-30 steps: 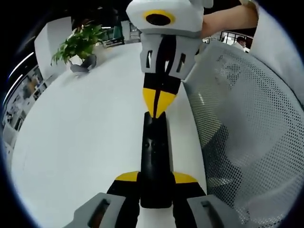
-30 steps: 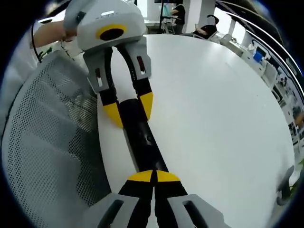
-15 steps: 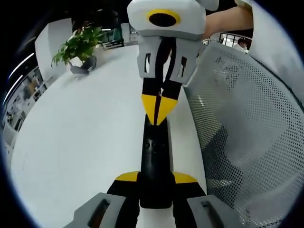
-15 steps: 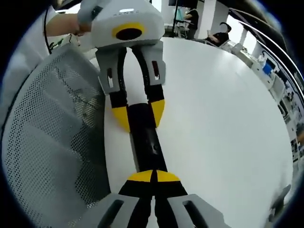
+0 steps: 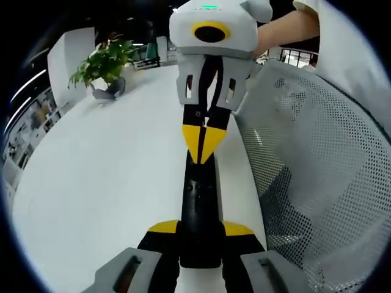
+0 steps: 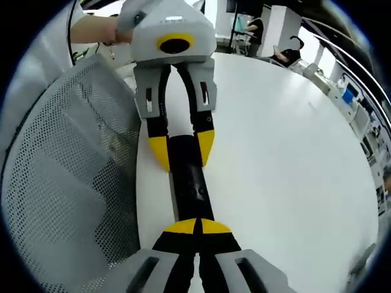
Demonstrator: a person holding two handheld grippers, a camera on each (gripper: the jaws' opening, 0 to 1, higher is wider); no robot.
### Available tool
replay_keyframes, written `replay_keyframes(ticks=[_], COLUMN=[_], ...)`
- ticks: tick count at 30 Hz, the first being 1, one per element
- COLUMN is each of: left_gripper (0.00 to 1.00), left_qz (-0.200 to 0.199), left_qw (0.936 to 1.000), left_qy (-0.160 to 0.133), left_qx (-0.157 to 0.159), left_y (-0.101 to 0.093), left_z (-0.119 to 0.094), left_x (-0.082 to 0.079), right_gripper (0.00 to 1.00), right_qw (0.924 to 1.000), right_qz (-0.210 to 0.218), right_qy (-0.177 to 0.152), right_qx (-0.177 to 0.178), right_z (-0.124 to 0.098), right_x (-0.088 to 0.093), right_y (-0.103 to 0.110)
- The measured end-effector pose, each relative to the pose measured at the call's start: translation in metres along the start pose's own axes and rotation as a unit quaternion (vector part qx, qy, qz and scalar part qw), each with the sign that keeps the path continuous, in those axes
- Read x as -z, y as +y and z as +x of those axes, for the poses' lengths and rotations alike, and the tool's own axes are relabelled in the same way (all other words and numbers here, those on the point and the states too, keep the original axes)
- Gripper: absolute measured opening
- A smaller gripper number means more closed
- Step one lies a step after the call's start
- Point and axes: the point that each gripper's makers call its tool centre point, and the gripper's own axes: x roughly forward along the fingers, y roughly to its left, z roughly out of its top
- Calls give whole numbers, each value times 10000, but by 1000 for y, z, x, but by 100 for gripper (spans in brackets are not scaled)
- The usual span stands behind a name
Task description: Press the specified remote control buttons in sequence, fully releasing each button before pressing the next.
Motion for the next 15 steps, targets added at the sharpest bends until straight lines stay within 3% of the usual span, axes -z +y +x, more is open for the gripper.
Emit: replay_keyframes(ticks=[4, 7, 10, 11, 13, 15], left_gripper=[24, 24, 24, 24, 24, 24], left_qz=[12, 4, 3, 3, 1, 4], left_qw=[10000, 10000, 10000, 10000, 10000, 10000], left_qy=[-5, 3, 15, 13, 10, 12], left_qx=[-14, -18, -25, -26, -25, -22], left_y=[0, -1, -1, -1, -1, -1], left_z=[-1, -1, -1, -1, -1, -1], left_x=[0, 0, 0, 0, 0, 0], right_gripper=[0, 7, 4, 4, 0, 1], right_qw=[9992, 9992, 9985, 9987, 9990, 9986], right_qz=[251, 156, 147, 109, -391, -498], right_qy=[-313, -376, -520, -481, -196, -141], right_qx=[-20, 63, -109, -113, 37, -84], right_z=[-2, -1, 2, 3, 4, 4], right_x=[0, -2, -9, -9, -5, -6], right_y=[2, 3, 7, 7, 1, 5])
